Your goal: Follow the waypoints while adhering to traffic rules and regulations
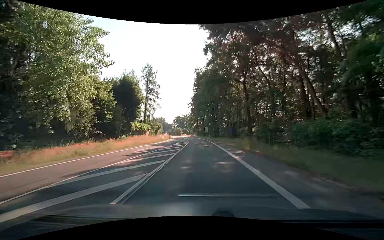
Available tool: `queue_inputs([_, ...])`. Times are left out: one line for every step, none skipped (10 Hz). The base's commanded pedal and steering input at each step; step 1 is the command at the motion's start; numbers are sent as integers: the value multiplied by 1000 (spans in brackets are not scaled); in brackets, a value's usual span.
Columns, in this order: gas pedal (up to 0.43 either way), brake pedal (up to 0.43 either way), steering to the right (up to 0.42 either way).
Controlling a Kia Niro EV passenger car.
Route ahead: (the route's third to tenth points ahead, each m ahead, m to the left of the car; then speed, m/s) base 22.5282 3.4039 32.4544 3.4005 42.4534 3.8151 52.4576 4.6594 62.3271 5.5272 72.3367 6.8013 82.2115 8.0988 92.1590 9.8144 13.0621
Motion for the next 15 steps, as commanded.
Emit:
queue_inputs([47,0,-7])
queue_inputs([47,0,-8])
queue_inputs([47,0,-8])
queue_inputs([47,0,-9])
queue_inputs([47,0,-10])
queue_inputs([47,0,-10])
queue_inputs([47,0,-10])
queue_inputs([47,0,-10])
queue_inputs([47,0,-10])
queue_inputs([47,0,-10])
queue_inputs([47,0,-10])
queue_inputs([47,0,-10])
queue_inputs([47,0,-10])
queue_inputs([47,0,-10])
queue_inputs([47,0,-10])
